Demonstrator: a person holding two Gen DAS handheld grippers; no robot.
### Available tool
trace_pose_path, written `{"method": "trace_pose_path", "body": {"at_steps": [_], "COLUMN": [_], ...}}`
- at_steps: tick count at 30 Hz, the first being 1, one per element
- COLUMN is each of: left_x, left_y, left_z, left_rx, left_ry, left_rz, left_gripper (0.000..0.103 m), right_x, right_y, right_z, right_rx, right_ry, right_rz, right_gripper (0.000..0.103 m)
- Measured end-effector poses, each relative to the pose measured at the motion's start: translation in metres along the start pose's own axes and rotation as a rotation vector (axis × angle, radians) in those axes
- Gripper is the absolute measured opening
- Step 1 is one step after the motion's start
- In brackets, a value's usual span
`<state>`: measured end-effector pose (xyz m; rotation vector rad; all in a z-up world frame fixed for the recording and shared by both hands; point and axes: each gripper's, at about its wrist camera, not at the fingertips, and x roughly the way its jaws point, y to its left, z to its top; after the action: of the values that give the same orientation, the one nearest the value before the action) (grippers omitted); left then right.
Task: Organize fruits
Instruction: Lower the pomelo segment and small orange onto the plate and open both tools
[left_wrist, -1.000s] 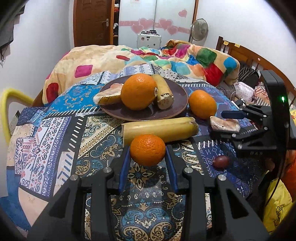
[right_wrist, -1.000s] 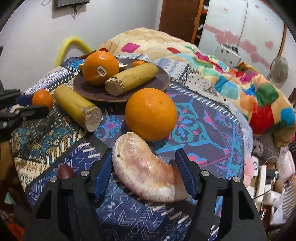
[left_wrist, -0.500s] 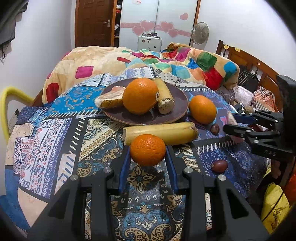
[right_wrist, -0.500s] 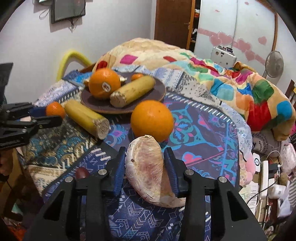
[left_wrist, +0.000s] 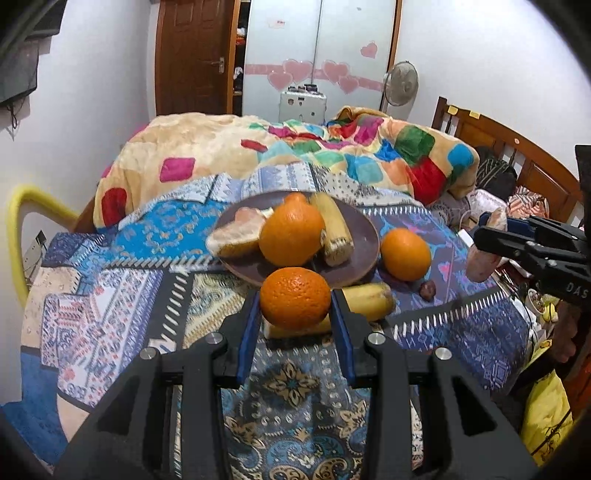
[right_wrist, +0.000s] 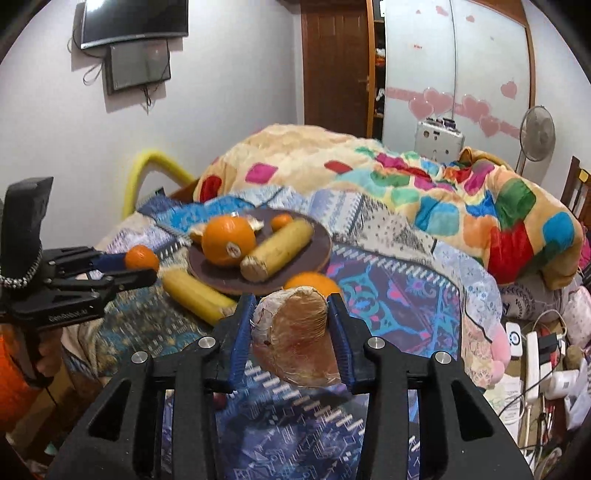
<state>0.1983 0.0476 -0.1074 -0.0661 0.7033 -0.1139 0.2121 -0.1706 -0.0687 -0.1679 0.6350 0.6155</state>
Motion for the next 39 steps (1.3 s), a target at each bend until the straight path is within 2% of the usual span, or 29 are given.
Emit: {"method": "trace_pose_path", "body": {"at_steps": [6,13,23,31,39], "left_x": [0.003,0.03,0.076,0.079,0.086], "left_y": [0.01,0.027,0.035,0.035,0.03], "left_z": [0.015,0.024,0.032,0.038,0.046], "left_rx": [0.003,-0.001,0.032,0.048,0.062], "left_ry": [-0.022,0.013,0.086,0.058,0.051], "left_rz": [0.023,0.04,0.042,0.023,0.017], "left_gripper": [0.037,0.037,0.037,0.037,0.037], "right_x": [0.001,0.025,0.074,0.11,0.129], "right_y": [0.002,0.003,-0.003,-0.012,-0.016], "right_z": [0.024,0.039,0.051,0.054,0.064], "right_rx": [0.018,0.03,0.065,0.121,0.15], "right_ry": [-0.066,-0.076,-0.017,0.04,0.077], "right_rz": [0.014,0.018,0.032,0.044,0.032], "right_gripper": [0.036,0.036,0.036,0.037,0.037]}}
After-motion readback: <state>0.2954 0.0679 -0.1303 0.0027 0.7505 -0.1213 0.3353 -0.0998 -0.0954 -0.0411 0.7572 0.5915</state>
